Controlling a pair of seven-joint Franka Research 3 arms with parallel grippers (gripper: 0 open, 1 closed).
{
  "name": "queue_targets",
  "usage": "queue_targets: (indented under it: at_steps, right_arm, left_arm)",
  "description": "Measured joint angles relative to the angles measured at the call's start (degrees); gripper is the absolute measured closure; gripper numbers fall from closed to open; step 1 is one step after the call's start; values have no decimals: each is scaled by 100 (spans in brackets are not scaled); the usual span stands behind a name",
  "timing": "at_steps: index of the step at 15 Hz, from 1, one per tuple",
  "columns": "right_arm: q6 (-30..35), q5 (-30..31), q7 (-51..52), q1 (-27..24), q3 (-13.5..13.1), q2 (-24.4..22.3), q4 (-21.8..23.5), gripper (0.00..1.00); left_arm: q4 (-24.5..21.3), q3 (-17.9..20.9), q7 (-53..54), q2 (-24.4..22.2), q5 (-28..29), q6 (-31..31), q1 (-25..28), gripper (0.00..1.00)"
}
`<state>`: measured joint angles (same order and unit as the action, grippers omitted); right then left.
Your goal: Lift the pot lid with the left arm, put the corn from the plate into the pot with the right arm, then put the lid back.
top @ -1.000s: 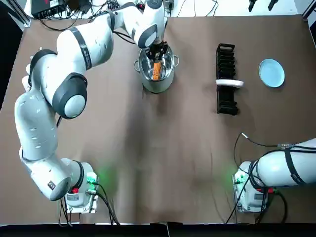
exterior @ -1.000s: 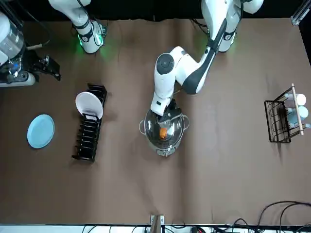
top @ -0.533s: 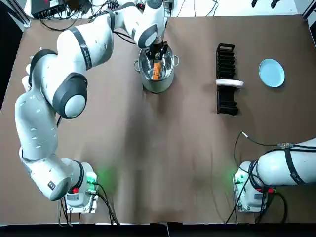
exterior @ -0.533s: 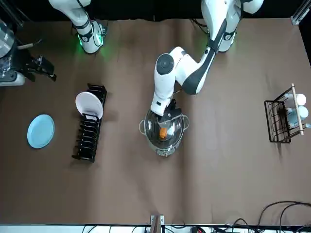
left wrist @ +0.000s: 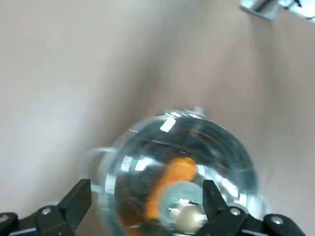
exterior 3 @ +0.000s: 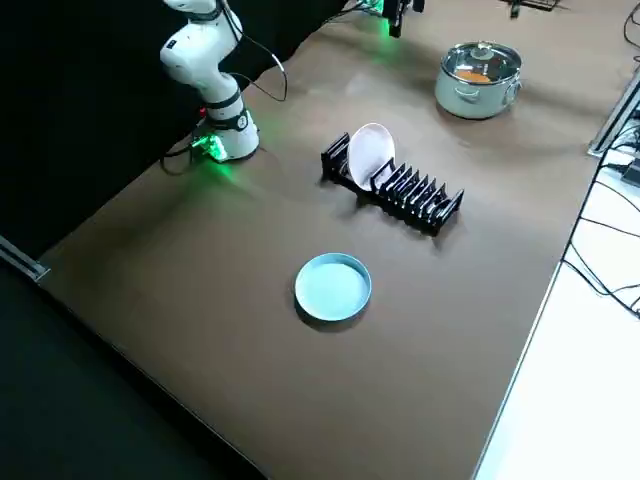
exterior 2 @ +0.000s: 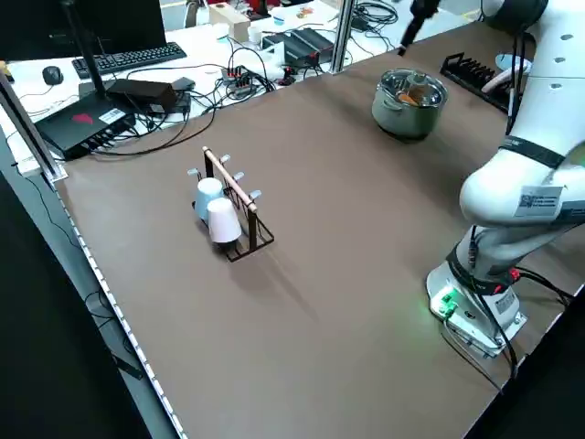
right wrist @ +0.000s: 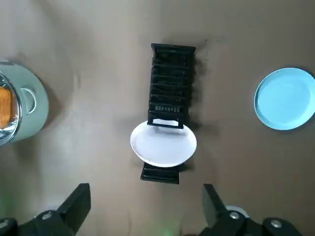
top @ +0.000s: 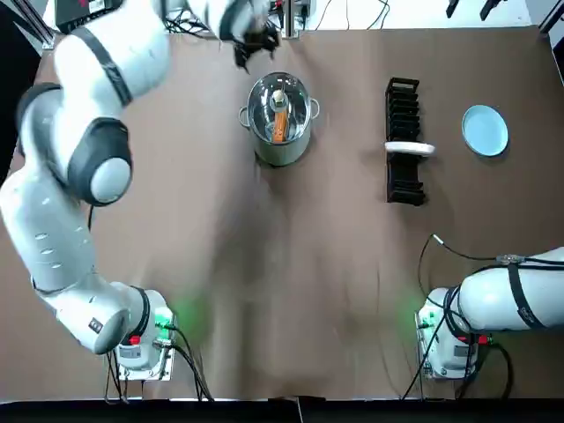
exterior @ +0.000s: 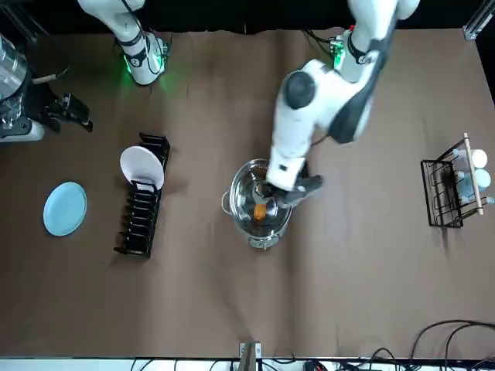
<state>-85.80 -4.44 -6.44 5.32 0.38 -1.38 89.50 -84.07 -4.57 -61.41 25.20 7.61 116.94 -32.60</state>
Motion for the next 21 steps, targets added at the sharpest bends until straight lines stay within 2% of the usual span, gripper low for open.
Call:
queue_targets:
  at_steps: [3,7,10,14,17,21]
  right_arm:
    - [-221,0,-1,-3,-5,-126,220,0]
    - [-248,26,0,-12,-33,-447,527,0]
    - [-232,366,18,-16,-35,-516,595,0]
    - [-233,404,28,-33,-59,-516,620,0]
    - [-233,495,40,-35,-58,-516,634,0]
    - [-287,508,45,-37,-45,-516,635,0]
  left_arm:
    - [0,-25,1428,-612,-37,-1203,579,0]
    - [-9,-52,3537,-1132,-229,-2237,1155,0]
    - [-15,-57,4482,-1313,-291,-2548,1493,0]
    - [-15,-92,4808,-1433,-302,-2642,1817,0]
    - [-38,-181,5843,-1675,-542,-2981,2501,0]
    - [-482,-147,6216,-2252,-616,-3068,2965,0]
